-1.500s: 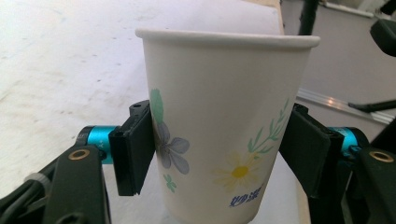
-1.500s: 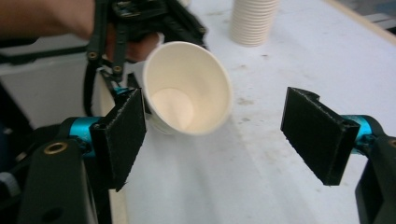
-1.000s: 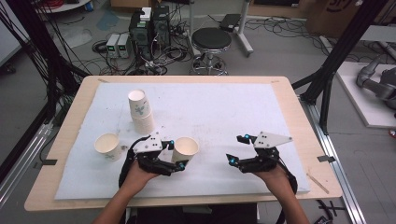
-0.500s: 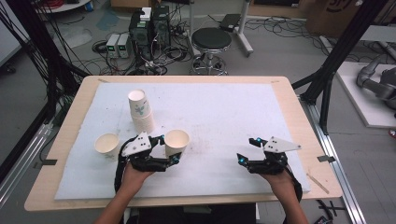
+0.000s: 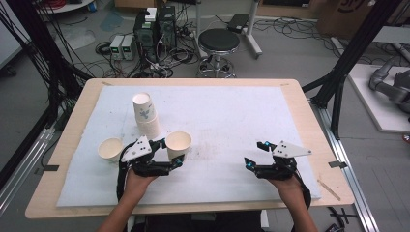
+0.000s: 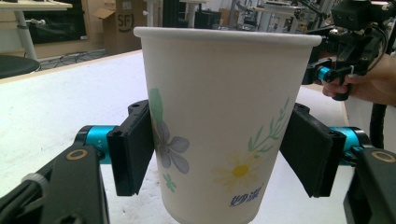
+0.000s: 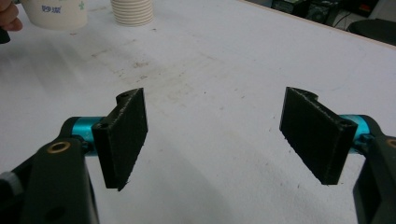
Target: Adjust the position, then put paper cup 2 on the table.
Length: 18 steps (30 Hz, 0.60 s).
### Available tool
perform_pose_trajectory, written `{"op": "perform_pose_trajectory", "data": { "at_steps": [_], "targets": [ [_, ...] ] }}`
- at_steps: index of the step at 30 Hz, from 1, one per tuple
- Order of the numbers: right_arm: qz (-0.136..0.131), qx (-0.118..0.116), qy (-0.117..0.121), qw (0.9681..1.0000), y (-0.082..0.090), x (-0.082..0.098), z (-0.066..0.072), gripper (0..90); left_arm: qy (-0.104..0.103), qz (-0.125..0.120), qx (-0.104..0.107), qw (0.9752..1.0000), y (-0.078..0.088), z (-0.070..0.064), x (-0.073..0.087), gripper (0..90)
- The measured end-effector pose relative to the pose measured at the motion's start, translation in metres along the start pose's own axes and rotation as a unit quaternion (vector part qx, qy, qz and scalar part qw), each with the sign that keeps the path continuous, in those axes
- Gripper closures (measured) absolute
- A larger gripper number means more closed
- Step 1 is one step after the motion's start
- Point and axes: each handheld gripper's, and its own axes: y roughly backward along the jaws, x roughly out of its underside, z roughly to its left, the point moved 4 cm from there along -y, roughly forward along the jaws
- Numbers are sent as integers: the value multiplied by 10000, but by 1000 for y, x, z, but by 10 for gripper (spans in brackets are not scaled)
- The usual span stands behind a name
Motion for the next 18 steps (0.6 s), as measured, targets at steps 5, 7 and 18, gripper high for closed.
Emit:
{"op": "perform_pose_trajectory", "data": {
  "at_steps": [5,7,18],
  "targets": [
    [2,-17,18,10000,2,0,2,239,-9,23,21,10000,-6,-2,1,301],
    [-5,-9,36,10000,3,0,2,239,-31,63,43,10000,-8,-3,2,301],
    [-65,101,-31,9999,9,1,-1,239,-174,122,-132,9997,-31,4,0,301]
  ]
}}
